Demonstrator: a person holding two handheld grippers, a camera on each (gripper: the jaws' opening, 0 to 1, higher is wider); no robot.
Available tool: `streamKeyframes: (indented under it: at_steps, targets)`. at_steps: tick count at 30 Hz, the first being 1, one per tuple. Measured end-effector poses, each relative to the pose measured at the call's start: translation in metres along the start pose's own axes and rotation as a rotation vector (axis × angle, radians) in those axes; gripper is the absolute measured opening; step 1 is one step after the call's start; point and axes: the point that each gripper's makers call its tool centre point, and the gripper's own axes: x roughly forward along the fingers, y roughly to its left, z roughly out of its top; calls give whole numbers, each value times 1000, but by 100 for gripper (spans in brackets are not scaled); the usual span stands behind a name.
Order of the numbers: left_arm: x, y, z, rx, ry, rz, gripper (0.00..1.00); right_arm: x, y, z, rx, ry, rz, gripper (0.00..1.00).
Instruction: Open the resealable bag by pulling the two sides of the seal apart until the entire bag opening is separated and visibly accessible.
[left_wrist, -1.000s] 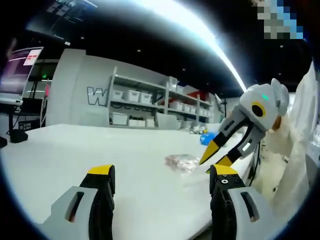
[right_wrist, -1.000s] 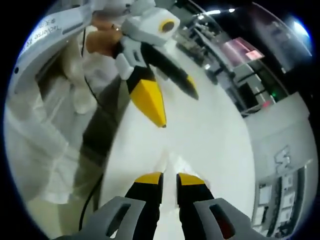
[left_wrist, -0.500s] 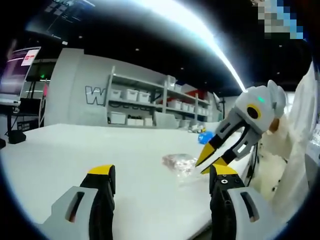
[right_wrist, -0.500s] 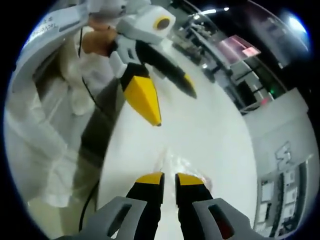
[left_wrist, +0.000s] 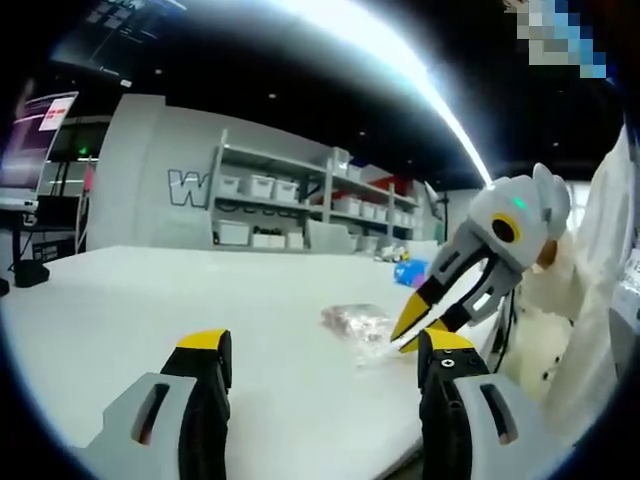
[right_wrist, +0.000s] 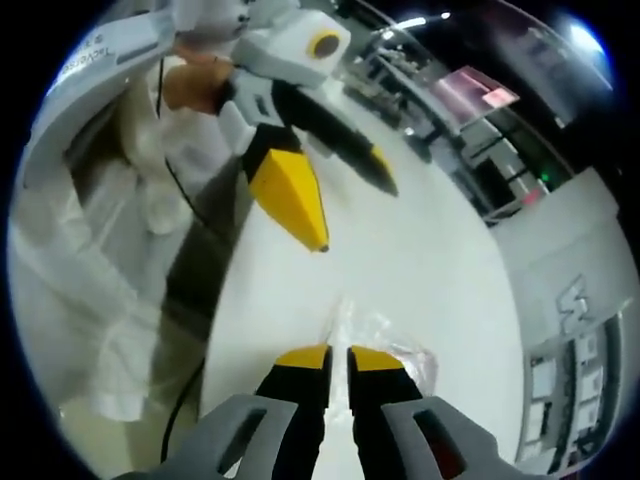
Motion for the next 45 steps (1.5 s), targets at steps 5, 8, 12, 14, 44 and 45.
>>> streamKeyframes:
  at_steps: [5,8,12,14,44,45]
  targets:
    - [0,0,-2,3,8,2,75,3,3,-1,13,-7,10,0]
    - [1,0,-3,-1,11,-2,74,5,3,-2,25,-10,11,0]
    - [2,-1,-5,1,20,-5,74,5,5,-4,39,-16,13,0]
    - [3,-2,-5,1,23,-8,74,5,5,-4,46,-24,10,0]
    - [5,-16,4,294,32,-71,46,2,-8,-2,469,-278,-65,0]
    - [6,-18,4,357,42,-81,45,2,-8,-2,483,-288,-64,0]
